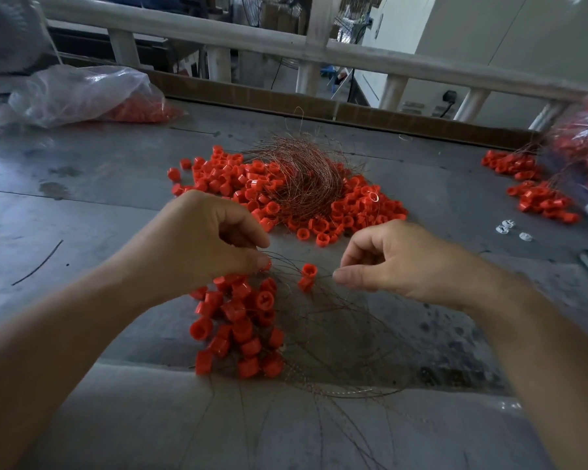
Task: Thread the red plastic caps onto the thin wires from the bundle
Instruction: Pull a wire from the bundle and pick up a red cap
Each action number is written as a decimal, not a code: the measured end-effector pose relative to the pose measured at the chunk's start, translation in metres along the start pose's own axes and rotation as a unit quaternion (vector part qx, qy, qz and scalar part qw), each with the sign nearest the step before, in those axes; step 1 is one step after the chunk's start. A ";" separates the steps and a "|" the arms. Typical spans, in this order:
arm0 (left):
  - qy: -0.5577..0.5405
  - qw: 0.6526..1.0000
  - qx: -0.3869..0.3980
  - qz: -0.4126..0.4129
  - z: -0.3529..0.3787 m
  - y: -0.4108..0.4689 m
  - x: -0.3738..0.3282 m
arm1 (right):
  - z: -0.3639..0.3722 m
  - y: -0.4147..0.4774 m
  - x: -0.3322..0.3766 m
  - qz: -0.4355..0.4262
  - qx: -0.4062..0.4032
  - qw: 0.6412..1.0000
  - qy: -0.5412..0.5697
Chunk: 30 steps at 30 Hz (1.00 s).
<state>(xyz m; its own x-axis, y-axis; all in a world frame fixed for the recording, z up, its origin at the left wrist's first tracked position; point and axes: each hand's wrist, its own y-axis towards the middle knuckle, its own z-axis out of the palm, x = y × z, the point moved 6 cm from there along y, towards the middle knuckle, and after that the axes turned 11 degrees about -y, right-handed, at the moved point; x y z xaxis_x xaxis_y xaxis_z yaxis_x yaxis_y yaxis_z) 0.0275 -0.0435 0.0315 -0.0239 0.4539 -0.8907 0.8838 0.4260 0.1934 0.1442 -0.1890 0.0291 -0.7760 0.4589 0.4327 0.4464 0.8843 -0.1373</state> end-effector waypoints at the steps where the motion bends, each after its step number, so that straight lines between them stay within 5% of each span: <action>1: -0.004 1.000 -0.006 0.002 0.000 0.000 -0.001 | -0.002 0.000 0.001 -0.001 -0.011 1.000 -0.011; 7: -0.030 0.990 -0.135 0.005 -0.024 0.006 0.004 | -0.010 0.000 0.000 0.004 -0.077 0.997 -0.026; 11: 0.090 0.970 -0.224 -0.015 -0.040 0.013 0.016 | -0.010 0.000 0.001 -0.001 -0.088 0.996 -0.034; 21: 0.253 0.960 -0.105 -0.060 -0.023 0.039 0.051 | -0.004 0.003 -0.001 0.003 -0.092 0.995 -0.046; 30: 0.258 0.959 -0.115 -0.008 -0.023 0.040 0.047 | -0.004 0.006 -0.004 0.015 -0.120 0.991 -0.056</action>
<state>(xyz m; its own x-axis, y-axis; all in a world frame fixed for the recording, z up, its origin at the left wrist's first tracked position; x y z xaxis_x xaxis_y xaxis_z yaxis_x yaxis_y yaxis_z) 0.0504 0.0129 0.0072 -0.3170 0.7475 -0.5838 0.7563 0.5706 0.3200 0.1518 -0.1854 0.0305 -0.7991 0.5033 0.3289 0.5528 0.8301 0.0730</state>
